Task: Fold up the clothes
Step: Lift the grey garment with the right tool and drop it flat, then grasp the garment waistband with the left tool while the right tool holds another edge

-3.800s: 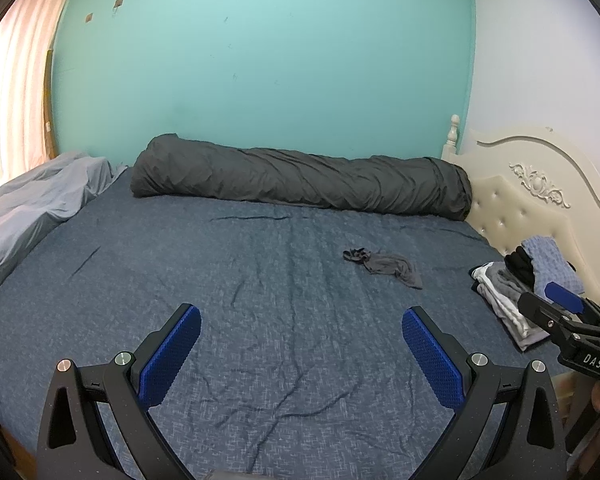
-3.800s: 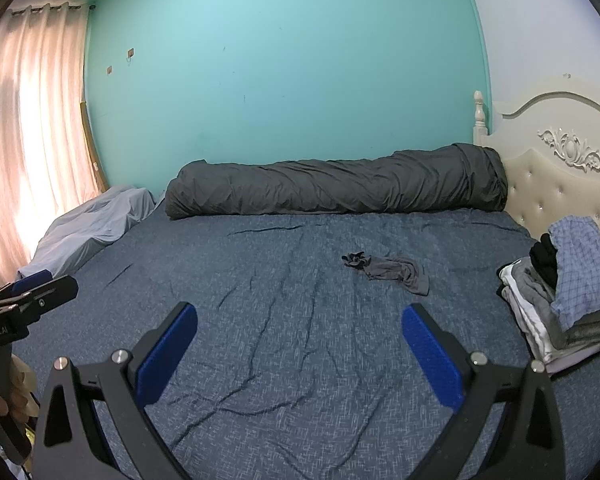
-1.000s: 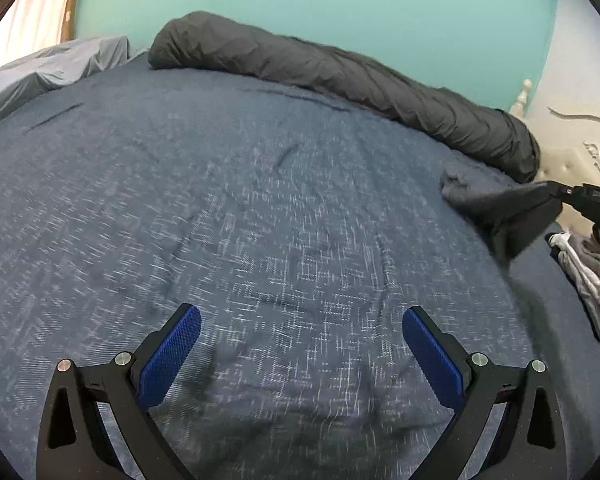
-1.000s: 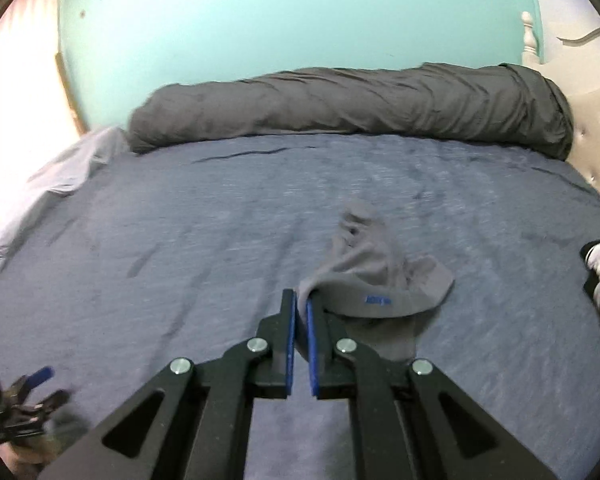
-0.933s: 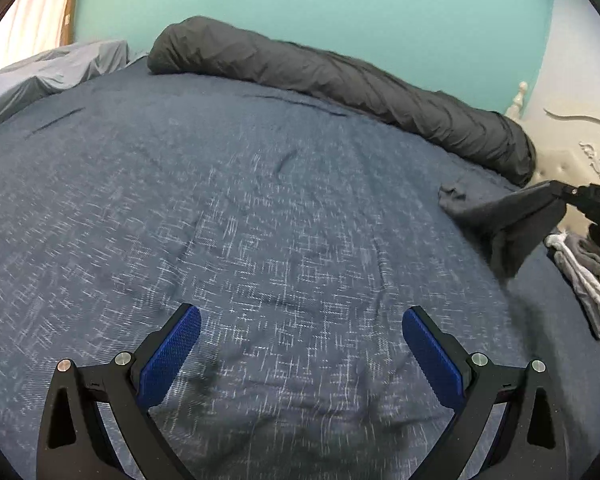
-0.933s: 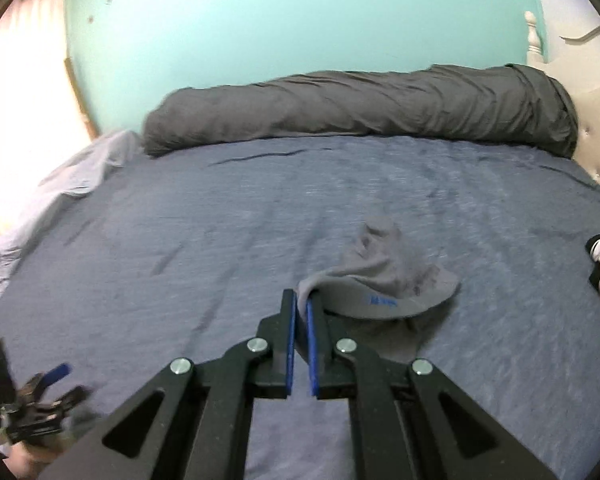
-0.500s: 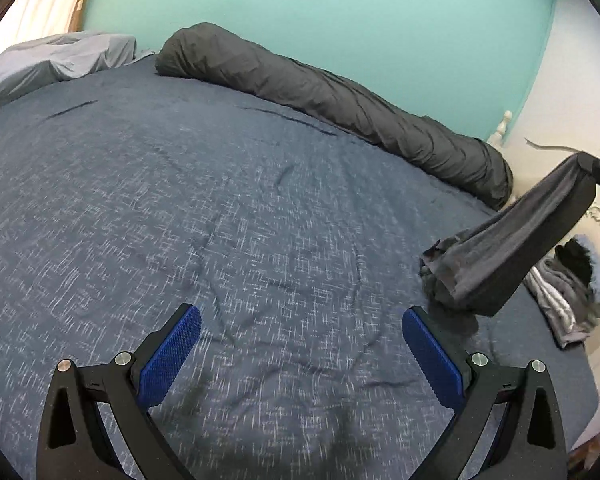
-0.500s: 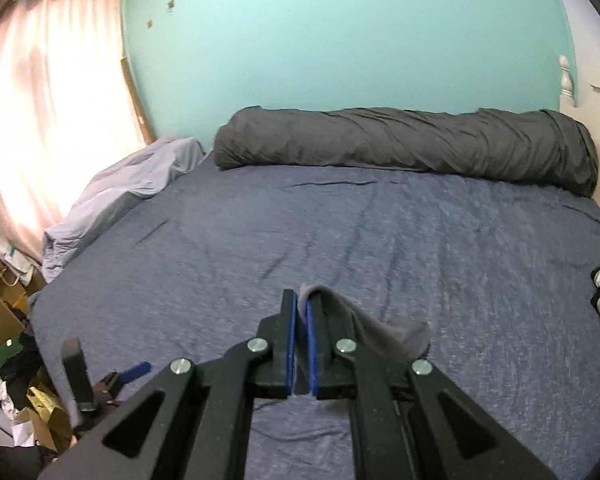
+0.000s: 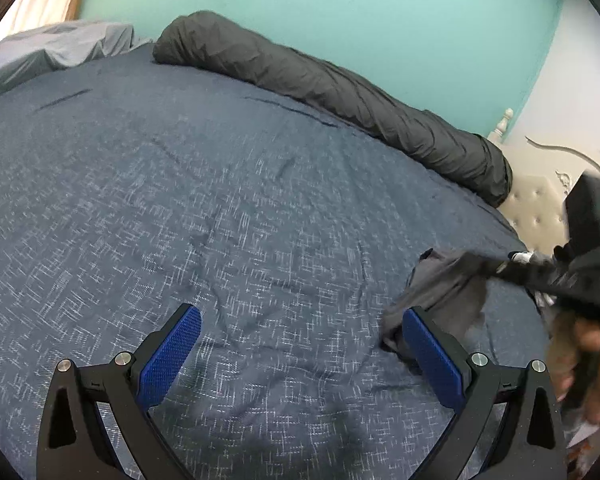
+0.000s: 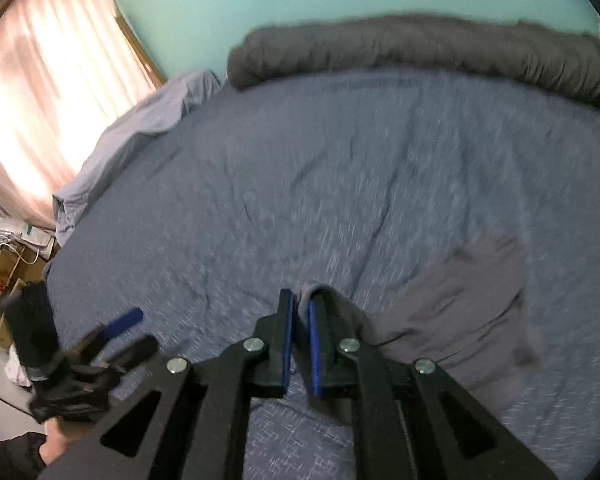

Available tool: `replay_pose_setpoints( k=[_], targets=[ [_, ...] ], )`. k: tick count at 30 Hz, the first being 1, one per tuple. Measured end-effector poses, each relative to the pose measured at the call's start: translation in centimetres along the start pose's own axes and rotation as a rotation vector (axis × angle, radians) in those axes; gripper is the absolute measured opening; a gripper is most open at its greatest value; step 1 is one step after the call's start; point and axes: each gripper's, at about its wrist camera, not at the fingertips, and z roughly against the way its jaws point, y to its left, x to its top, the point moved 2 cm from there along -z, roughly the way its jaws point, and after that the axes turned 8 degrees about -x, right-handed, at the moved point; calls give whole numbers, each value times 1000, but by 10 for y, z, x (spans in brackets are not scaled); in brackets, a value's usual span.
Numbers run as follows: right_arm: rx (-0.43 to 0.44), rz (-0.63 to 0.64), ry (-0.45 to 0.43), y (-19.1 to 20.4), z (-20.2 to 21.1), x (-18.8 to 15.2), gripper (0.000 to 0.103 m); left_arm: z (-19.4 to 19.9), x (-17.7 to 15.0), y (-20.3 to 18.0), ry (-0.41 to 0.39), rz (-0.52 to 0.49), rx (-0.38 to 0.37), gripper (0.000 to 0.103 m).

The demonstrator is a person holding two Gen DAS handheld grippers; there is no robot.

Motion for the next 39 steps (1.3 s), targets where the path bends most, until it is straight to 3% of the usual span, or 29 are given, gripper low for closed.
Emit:
replay_pose_setpoints(
  k=[2, 4, 5, 10, 17, 22, 26, 30, 35, 39],
  targets=[
    [-46, 12, 6, -6, -10, -5, 45, -5, 1, 1, 5, 13, -12, 103],
    [-47, -6, -15, -15, -7, -8, 63, -8, 1, -2, 2, -1, -9, 103],
    [-45, -18, -38, -22, 0, -12, 64, -9, 1, -4, 2, -11, -8, 103],
    [-66, -138, -153, -67, 30, -36, 64, -16, -3, -17, 11, -48, -17, 103],
    [-143, -371, -207, -133, 45, -80, 64, -32, -11, -29, 45, -59, -21, 103],
    [-150, -504, -192, -170, 36, -95, 64, -49, -12, -38, 63, -65, -17, 103],
    [-167, -540, -159, -185, 31, -97, 64, -65, -15, -49, 85, -84, -16, 103],
    [-106, -562, -105, -188, 17, -87, 64, -85, -23, -65, 141, -119, -22, 103],
    [-98, -534, -108, -196, 12, -73, 64, -100, -23, -75, 165, -149, -16, 103],
    [-89, -580, -91, -203, 5, -80, 64, -110, -18, -74, 165, -134, 0, 103]
  ],
)
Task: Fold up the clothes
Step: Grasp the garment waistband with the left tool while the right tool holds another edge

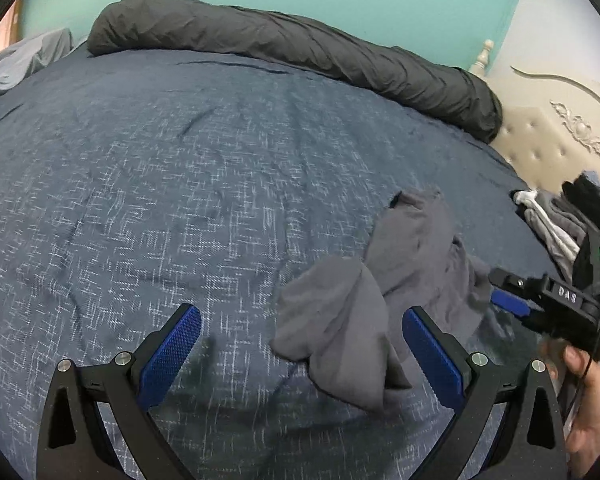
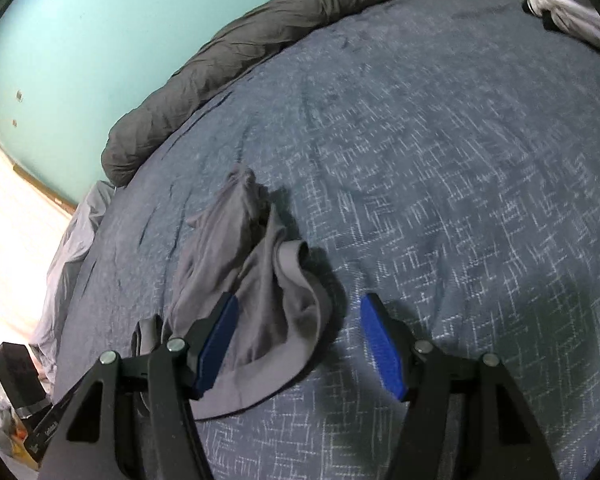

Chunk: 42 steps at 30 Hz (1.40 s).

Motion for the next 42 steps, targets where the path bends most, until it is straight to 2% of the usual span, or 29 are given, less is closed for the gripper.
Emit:
replay_pose_setpoints(
  k=[5, 9, 18, 20, 22, 23, 24, 26, 30, 33, 36, 37, 38, 40, 42],
  targets=[
    [-12, -27, 13, -10, -4, -2, 64, -17, 4, -2, 37, 10, -21, 102],
    [-17, -24, -4, -9, 2, 0, 64, -32, 1, -14, 84, -33, -34, 101],
    [-2, -24, -5, -6, 0, 1, 64, -32, -4, -14, 111, -42, -56, 99],
    [-1, -24, -5, -6, 0, 1, 64, -32, -3, -15, 110, -46, -63, 87],
    [1, -25, -6, -6, 0, 1, 64, -31, -2, -19, 108, -57, -78, 82],
    [2, -25, -6, -6, -1, 1, 64, -30, -3, -21, 109, -64, -90, 75],
    [2, -25, -6, -6, -1, 1, 64, -29, -3, -23, 110, -74, -90, 73],
    [4, -26, -6, -6, -1, 1, 64, -27, -5, -26, 112, -96, -79, 73],
    [7, -27, -5, -5, -2, 0, 64, -22, -3, -29, 107, -105, -108, 68],
    [9, -26, -3, -3, -3, 0, 64, -10, -1, -34, 75, -138, -87, 68],
    [8, -24, -3, -2, -4, 0, 64, -6, 1, -38, 66, -148, -101, 65],
    [9, -24, -2, -2, -4, 0, 64, -8, 0, -39, 75, -154, -103, 57],
    [9, -25, -2, -1, -4, 0, 64, -11, 0, -40, 84, -159, -105, 45],
    [11, -21, 3, 0, -6, -1, 64, -17, -2, -42, 104, -170, -108, 36],
    [12, -17, 4, 2, -7, -2, 64, -22, -4, -43, 122, -181, -110, 33]
  ],
)
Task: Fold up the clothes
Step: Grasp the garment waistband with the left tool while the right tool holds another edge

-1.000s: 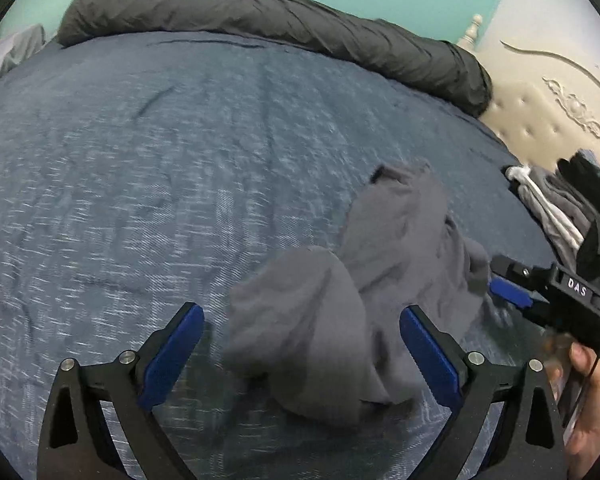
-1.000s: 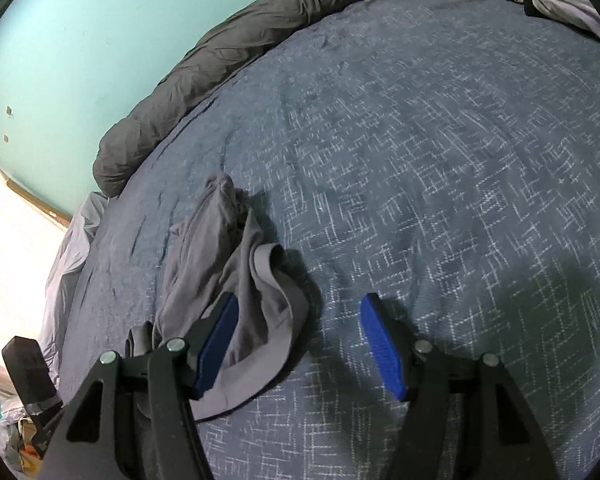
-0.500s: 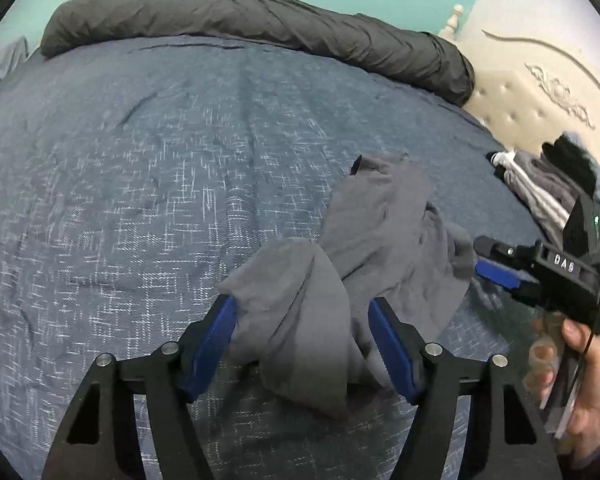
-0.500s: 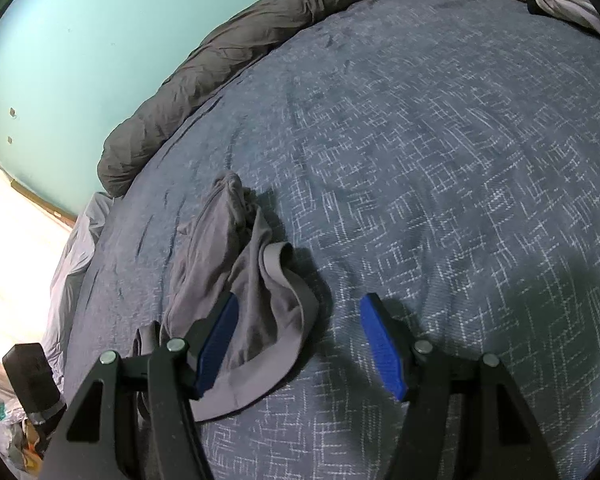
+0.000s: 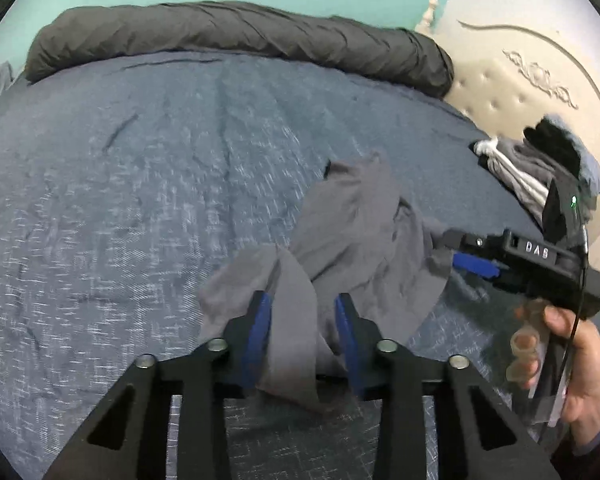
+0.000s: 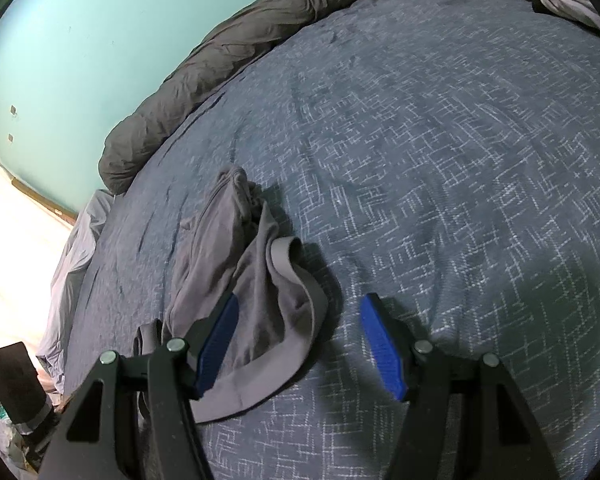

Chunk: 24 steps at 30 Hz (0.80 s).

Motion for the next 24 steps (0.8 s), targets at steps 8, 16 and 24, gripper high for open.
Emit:
replay_pose_setpoints(
  k=[8, 16, 24],
  targets=[
    [1, 2, 3, -1, -1, 0, 64, -15, -11, 20, 68, 25, 36, 20],
    [19, -8, -3, 1, 0, 2, 64, 18, -6, 47, -9, 65, 62, 5],
    [17, -10, -11, 4, -1, 5, 64, 38, -14, 85, -39, 175, 85, 5]
  ],
)
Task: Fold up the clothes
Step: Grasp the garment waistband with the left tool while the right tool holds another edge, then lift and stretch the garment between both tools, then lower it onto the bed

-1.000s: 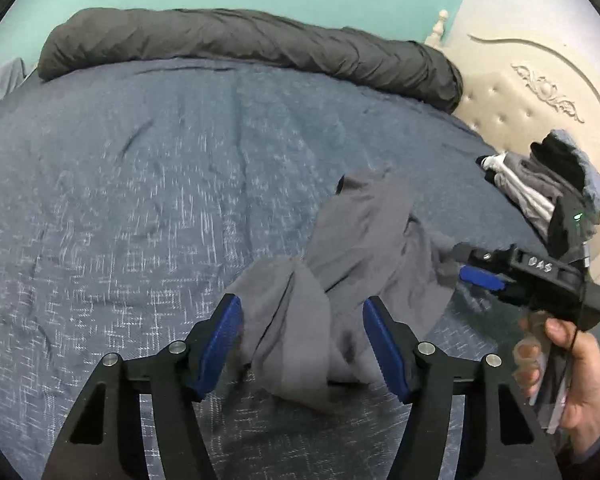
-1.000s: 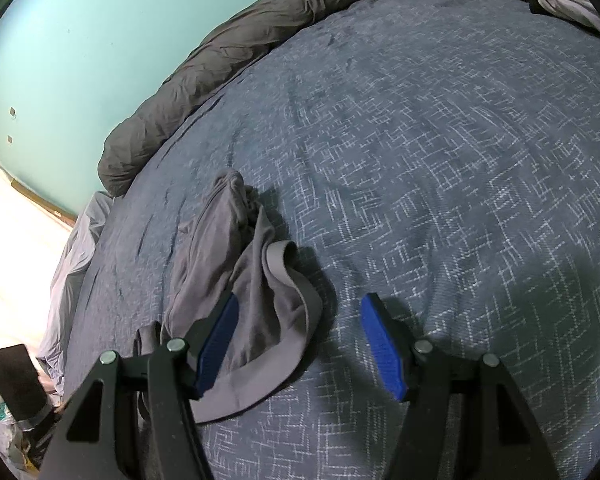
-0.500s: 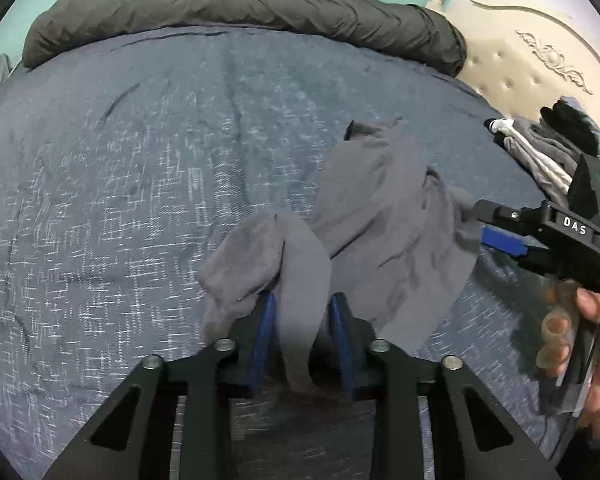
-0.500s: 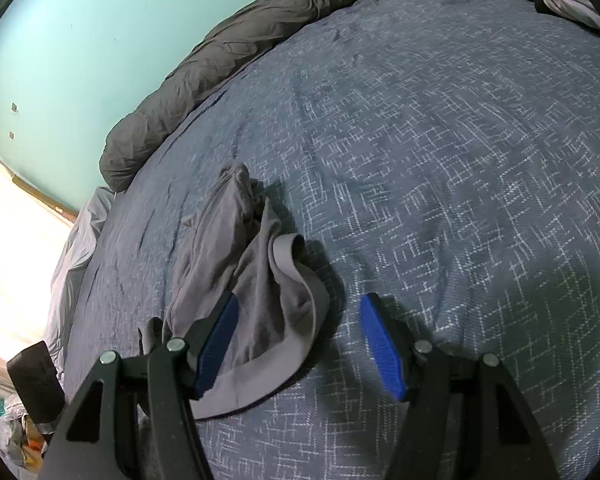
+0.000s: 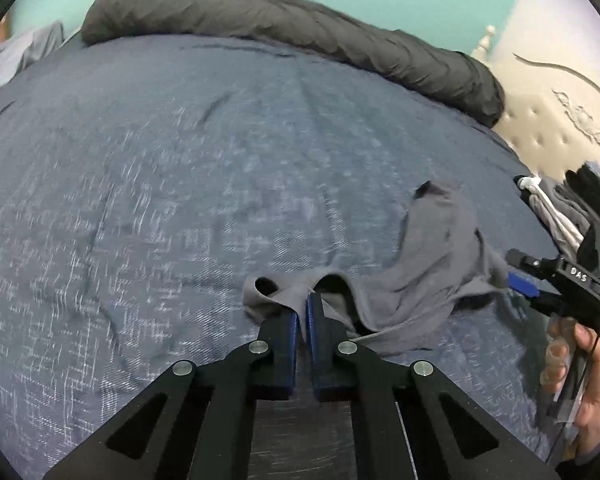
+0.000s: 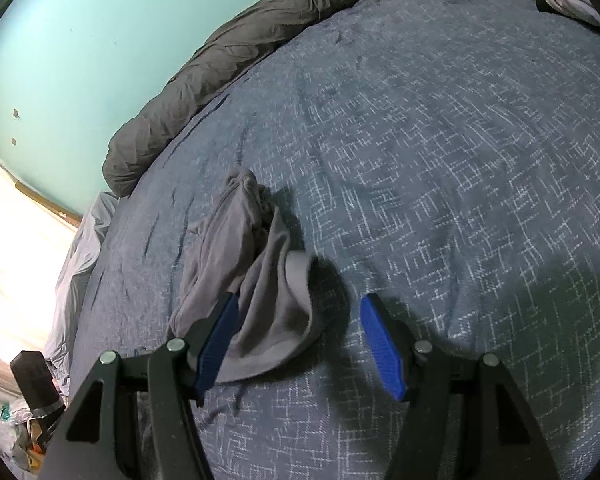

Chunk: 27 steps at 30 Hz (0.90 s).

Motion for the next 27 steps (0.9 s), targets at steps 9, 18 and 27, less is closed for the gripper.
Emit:
replay_pose_setpoints(
  k=[9, 18, 27],
  targets=[
    [-7, -12, 12, -2, -6, 4, 64, 3, -4, 5, 4, 6, -20, 8],
    [-12, 65, 44, 4, -10, -1, 37, -2, -1, 17, 13, 63, -22, 21],
    [64, 69, 27, 4, 0, 2, 3, -10, 0, 5, 32, 14, -30, 3]
  ],
)
